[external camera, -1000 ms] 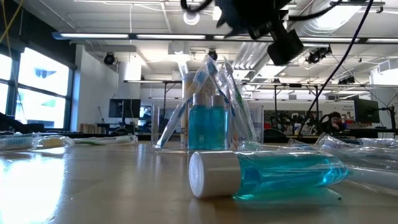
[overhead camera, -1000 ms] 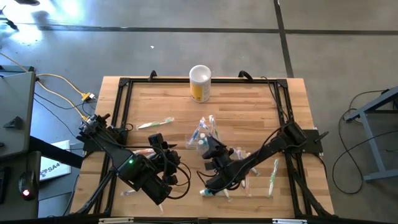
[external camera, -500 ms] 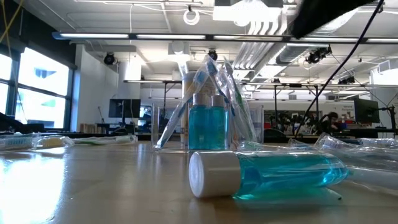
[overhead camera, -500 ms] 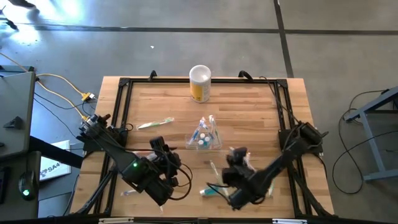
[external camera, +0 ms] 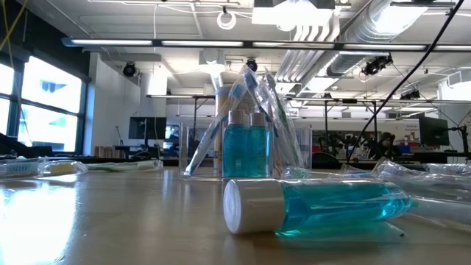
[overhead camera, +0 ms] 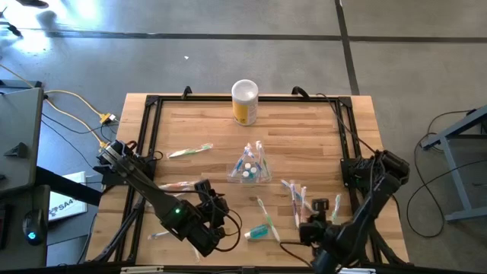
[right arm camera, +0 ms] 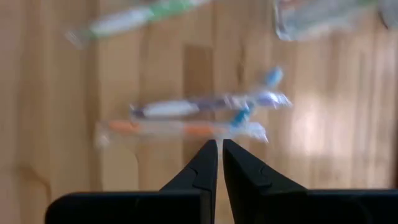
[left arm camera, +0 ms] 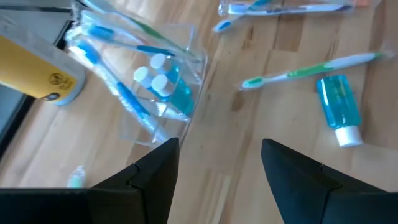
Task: Pick & Place toothbrushing station
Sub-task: Put the green toothbrush into the left part of the transparent organizer
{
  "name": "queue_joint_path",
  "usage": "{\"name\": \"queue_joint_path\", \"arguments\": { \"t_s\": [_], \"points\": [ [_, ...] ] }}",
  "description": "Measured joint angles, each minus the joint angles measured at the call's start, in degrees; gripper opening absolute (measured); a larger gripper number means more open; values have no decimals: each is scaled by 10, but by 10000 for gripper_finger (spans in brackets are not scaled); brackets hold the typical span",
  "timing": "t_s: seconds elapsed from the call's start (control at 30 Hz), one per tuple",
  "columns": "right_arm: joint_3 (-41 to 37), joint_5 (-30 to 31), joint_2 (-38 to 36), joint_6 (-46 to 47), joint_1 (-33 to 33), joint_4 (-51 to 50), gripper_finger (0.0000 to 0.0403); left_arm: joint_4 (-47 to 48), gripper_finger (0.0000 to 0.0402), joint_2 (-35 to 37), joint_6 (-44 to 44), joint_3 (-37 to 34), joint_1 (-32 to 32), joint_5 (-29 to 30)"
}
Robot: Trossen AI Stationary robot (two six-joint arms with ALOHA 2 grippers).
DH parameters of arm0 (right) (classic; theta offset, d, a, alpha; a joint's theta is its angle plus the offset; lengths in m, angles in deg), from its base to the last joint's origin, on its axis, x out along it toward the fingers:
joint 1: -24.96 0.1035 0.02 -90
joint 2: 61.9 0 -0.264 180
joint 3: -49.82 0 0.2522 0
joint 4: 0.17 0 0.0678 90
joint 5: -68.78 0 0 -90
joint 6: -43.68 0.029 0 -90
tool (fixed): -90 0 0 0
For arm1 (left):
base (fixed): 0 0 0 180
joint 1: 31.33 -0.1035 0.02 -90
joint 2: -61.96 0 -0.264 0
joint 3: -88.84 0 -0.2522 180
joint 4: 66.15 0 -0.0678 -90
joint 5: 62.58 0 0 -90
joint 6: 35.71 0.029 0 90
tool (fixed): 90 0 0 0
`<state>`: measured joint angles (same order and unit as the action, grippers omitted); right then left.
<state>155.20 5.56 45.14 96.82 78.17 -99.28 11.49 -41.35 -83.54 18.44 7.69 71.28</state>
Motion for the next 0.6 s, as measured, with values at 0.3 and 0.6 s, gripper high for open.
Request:
{"name": "queue_joint_path", "arguments": {
  "t_s": [0.3, 0.6],
  "points": [
    [-93, -26, -60, 112, 39, -47, 22, -52, 221, 0, 49, -19, 0, 3],
    [-339, -23, -311, 268, 33, 92, 5, -68, 221, 0, 77, -19, 0, 4]
  ]
}}
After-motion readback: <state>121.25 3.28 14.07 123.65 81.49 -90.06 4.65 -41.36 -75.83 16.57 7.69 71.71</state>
